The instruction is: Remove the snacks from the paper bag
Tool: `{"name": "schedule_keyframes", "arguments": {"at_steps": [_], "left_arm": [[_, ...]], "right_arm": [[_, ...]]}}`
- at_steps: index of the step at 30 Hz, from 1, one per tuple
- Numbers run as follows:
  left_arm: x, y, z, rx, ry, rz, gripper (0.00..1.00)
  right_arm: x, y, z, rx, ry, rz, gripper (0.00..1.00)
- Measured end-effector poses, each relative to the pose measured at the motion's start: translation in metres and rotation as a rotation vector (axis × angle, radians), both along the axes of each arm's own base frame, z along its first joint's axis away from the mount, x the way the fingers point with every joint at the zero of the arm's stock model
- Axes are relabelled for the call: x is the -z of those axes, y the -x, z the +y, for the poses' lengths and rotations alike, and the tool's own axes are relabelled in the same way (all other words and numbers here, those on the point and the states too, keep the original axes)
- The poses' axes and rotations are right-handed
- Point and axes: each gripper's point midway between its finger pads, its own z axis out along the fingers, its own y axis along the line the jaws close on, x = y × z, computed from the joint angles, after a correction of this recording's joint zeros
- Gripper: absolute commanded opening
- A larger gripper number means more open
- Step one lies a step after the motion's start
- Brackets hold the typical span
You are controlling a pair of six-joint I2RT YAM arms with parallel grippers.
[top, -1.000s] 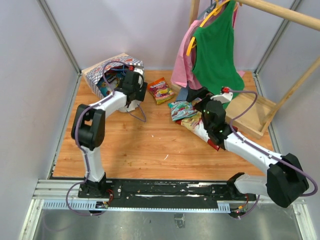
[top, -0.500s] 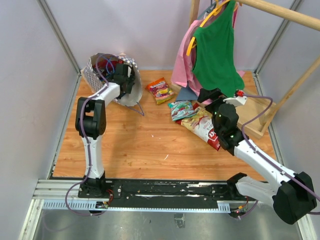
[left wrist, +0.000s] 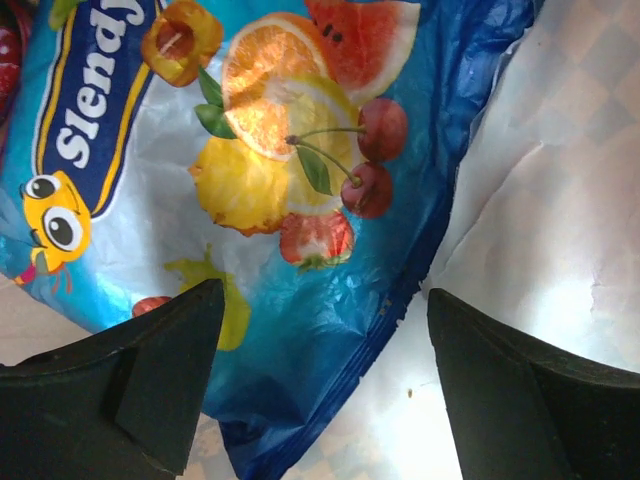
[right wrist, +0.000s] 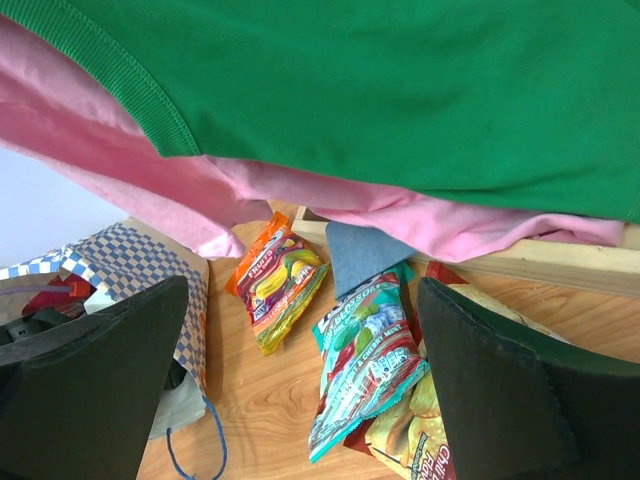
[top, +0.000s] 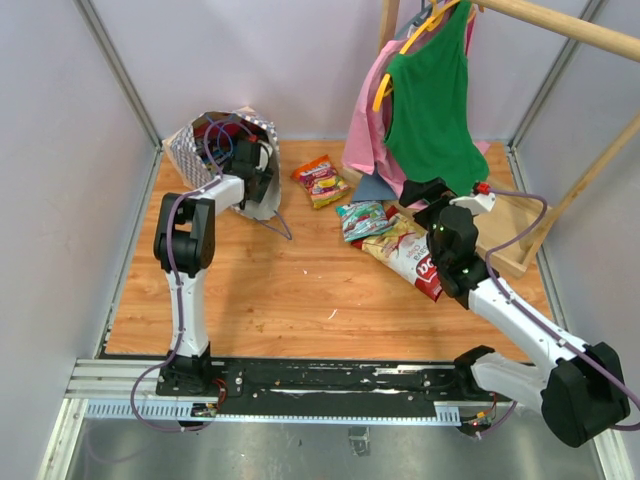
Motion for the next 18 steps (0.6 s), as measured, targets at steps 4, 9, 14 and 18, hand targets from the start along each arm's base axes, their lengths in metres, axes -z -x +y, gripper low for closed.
{"name": "schedule_keyframes", "arguments": {"at_steps": [4,9,14,18], "left_arm": [[-0.006,-0.006,0.007,-0.020,-0.046,-0.036,0.89],[-0.005,-0.014,0.019,-0.059,-0.115,-0.073,0.87],[-0.005,-0.026,0.024,-0.085,-0.155,-0.119,0.68],[-0.002,-0.030,0.024,-0.082,-0.163,-0.134,0.44]], "right_arm": [[0.003,0.000,0.002,-0.010,-0.006,0.008,0.98],[0.005,0.000,0.002,-0.013,-0.009,0.012,0.98],[0.008,-0.001,-0.005,0.005,-0.008,0.017,0.98],[0.010,-0.001,-0.006,0.008,-0.006,0.022,0.98]]}}
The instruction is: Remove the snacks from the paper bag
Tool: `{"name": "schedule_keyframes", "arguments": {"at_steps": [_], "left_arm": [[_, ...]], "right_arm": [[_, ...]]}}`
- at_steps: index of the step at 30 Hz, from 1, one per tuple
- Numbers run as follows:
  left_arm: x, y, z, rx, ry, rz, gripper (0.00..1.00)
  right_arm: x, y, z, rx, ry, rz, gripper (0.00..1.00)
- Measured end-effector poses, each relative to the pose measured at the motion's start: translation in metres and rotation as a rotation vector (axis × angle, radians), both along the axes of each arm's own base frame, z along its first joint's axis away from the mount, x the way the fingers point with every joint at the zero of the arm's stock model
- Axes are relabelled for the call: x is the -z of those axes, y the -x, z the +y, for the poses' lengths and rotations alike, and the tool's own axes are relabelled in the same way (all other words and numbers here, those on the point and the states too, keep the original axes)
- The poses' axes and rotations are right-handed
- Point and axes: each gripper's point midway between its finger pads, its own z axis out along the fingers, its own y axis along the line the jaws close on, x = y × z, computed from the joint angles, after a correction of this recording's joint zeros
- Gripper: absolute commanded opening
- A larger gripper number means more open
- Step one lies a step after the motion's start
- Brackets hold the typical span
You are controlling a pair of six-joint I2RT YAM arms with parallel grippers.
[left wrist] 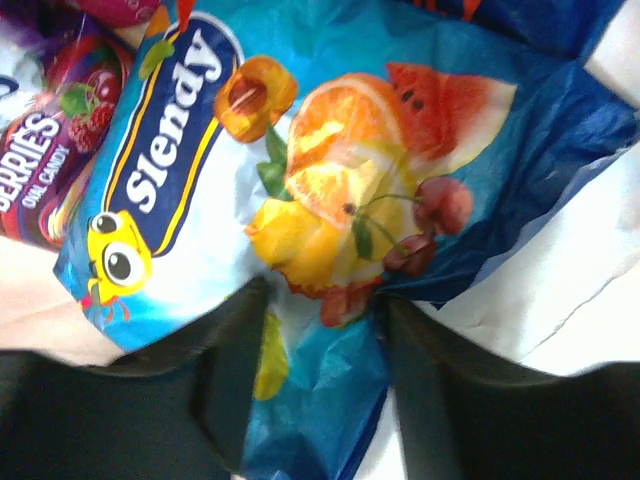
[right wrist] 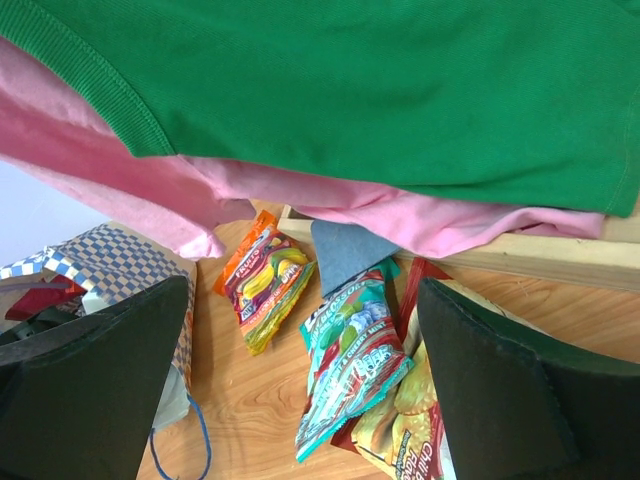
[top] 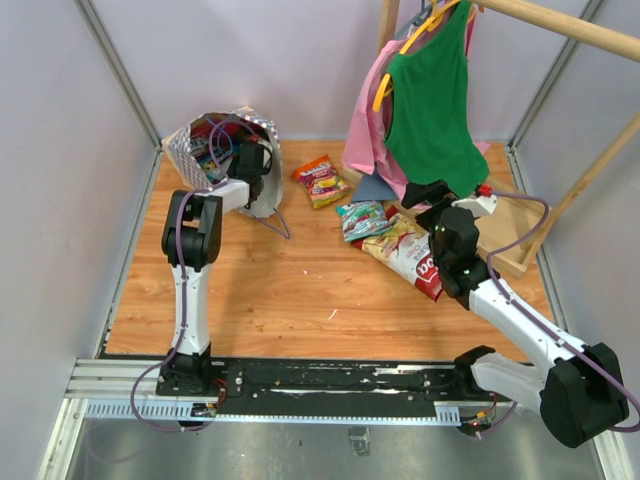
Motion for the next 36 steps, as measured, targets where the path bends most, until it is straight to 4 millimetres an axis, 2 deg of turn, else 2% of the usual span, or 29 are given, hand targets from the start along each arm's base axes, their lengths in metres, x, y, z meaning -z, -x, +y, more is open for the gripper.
{"name": "schedule_keyframes", "arguments": {"at_steps": [3,4,5,12,17,21,29,32,36], "left_arm": [[0.003,0.000,-0.002,0.010,0.004,-0.002,0.18],[0.004,0.000,-0.002,0.012,0.004,-0.003,0.02],[0.004,0.000,-0.002,0.014,0.002,-0.006,0.01],[0.001,0.001,-0.002,0.012,0.008,-0.021,0.00],[-0.007,0.021,-0.006,0.022,0.026,-0.024,0.01],[-0.020,0.038,-0.021,0.047,0.037,-0.017,0.01],[-0.051,0.064,-0.063,0.108,0.080,-0.025,0.00],[-0.055,0.073,-0.071,0.117,0.111,-0.019,0.00],[-0.062,0.090,-0.071,0.114,0.144,-0.011,0.00]], "right_arm": [[0.002,0.000,0.000,0.000,0.001,0.003,0.98],[0.002,0.000,0.000,0.000,0.001,0.003,0.98],[0.002,0.000,0.000,0.000,0.001,0.003,0.98],[0.002,0.000,0.000,0.001,-0.002,0.003,0.98],[0.003,0.001,0.000,0.001,-0.001,0.005,0.99],[0.005,0.001,0.000,0.001,0.002,0.010,0.98],[0.008,0.000,0.000,0.001,0.004,0.017,0.98],[0.010,-0.001,0.000,0.001,0.006,0.021,0.98],[0.015,-0.002,0.001,0.000,0.012,0.035,0.98]]}}
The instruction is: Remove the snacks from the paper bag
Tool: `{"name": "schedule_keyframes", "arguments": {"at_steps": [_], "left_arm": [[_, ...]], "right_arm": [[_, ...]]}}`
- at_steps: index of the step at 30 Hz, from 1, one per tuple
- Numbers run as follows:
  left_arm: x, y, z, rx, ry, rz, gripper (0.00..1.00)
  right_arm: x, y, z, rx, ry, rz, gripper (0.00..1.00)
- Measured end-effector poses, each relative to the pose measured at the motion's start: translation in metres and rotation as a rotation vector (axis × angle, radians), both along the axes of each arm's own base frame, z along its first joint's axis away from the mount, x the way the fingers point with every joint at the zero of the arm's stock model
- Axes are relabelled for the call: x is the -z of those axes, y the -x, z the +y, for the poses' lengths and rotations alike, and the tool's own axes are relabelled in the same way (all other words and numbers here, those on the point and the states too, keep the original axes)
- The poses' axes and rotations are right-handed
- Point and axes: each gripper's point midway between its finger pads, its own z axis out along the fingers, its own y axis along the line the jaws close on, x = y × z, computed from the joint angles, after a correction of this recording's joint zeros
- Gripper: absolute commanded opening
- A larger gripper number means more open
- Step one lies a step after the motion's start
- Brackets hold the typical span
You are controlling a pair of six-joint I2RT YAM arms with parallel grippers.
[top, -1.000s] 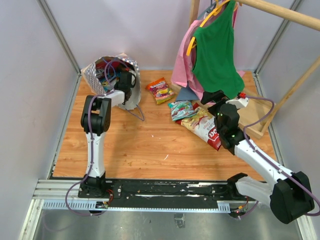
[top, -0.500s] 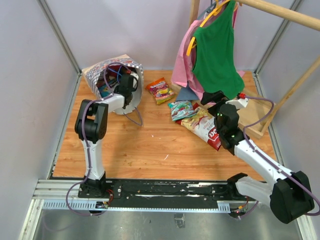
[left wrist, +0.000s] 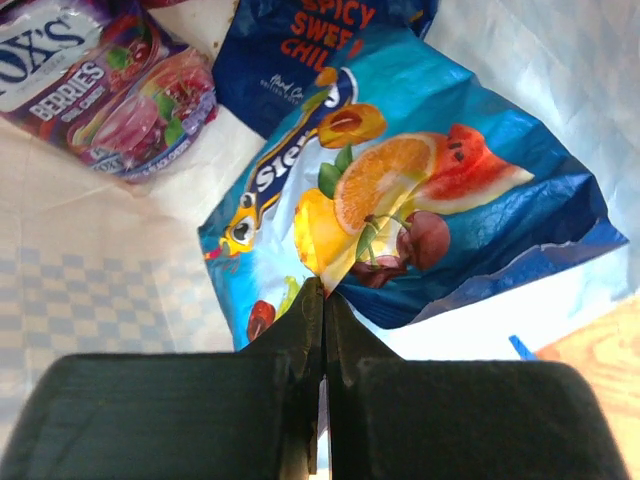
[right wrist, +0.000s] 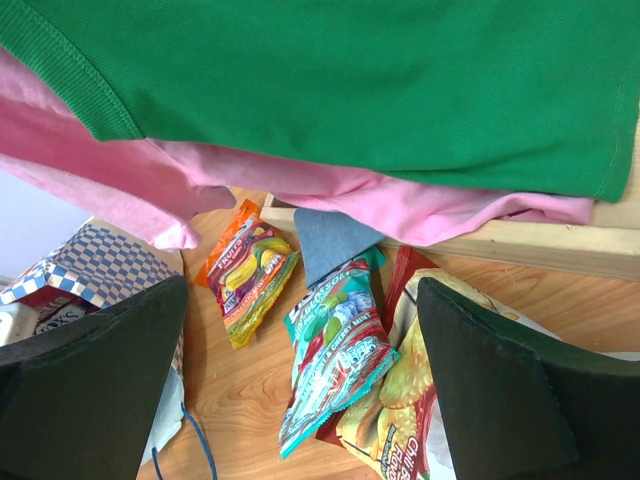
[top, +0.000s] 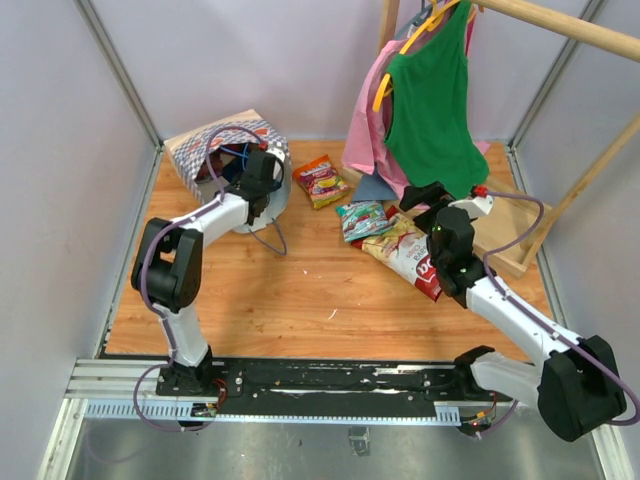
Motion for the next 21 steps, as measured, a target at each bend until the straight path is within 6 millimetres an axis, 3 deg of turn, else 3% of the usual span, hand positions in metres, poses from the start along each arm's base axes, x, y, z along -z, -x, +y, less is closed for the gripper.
{"name": "schedule_keyframes", "arguments": {"at_steps": [6,12,17,21], "left_arm": [[-0.024,0.025,-0.005,0.011,0.039,0.000,0.01],[-0.061,0.053,-0.021,0.059,0.114,-0.014,0.00],[-0.087,0.078,-0.057,0.160,0.176,-0.032,0.01],[-0.084,0.092,-0.094,0.238,0.186,-0.019,0.00]], "right_arm": [[0.005,-0.001,0.001,0.000,0.006,0.013,0.99],[0.013,-0.004,0.003,-0.004,0.011,0.033,0.99],[0.020,-0.006,0.005,-0.009,0.007,0.049,0.98],[0.025,-0.007,0.007,-0.014,0.005,0.062,0.98]]}}
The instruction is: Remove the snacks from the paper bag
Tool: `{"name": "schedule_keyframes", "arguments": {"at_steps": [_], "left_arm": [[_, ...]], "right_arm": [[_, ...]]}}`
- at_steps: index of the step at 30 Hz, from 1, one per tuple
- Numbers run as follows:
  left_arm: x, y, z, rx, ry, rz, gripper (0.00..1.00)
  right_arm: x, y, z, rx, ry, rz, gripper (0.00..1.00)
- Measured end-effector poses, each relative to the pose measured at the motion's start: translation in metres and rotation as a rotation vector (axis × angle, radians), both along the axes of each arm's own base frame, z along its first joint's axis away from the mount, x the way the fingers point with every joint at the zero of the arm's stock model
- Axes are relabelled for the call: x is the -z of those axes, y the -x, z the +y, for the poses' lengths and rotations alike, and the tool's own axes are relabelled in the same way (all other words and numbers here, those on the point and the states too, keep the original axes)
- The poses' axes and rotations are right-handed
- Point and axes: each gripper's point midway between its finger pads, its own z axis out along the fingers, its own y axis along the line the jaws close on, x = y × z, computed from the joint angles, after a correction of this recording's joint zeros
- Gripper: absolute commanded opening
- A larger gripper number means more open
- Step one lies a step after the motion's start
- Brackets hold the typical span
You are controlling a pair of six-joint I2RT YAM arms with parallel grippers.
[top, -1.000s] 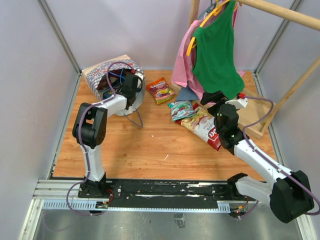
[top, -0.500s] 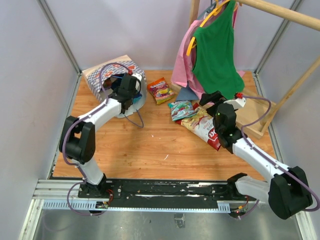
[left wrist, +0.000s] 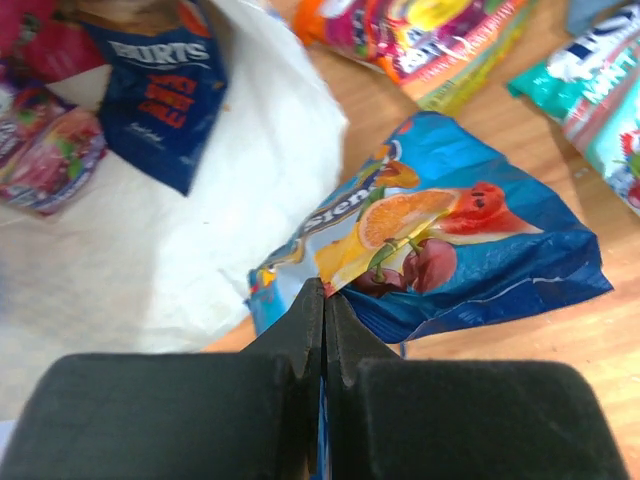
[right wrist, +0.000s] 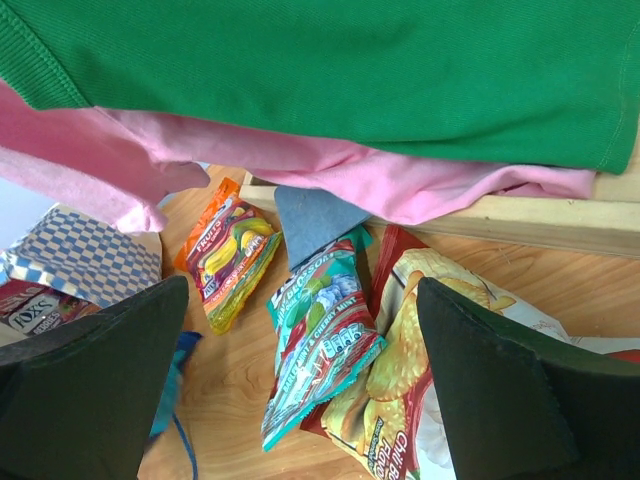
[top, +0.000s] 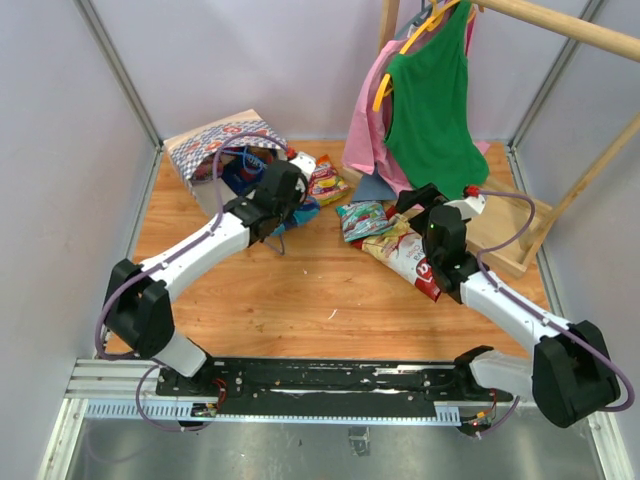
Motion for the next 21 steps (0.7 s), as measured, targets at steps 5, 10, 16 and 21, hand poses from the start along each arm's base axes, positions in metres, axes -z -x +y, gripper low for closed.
{"name": "schedule_keyframes", "arguments": {"at_steps": [5,10,16,21], "left_arm": [[0.036,0.011,-0.032,0.033,-0.019,0.071,0.01],[0.063,0.027,-0.063,0.067,0.040,0.112,0.01],[0.077,0.041,-0.088,0.080,0.111,0.127,0.13],[0.092,0.054,-0.104,0.108,0.153,0.146,0.96]], "right_arm": [[0.001,0.000,0.000,0.000,0.000,0.003,0.98],[0.002,0.000,0.000,0.000,0.001,0.004,0.98],[0.006,-0.001,0.001,0.000,0.007,0.016,0.98],[0.006,-0.002,0.008,-0.051,0.030,0.014,0.98]]}}
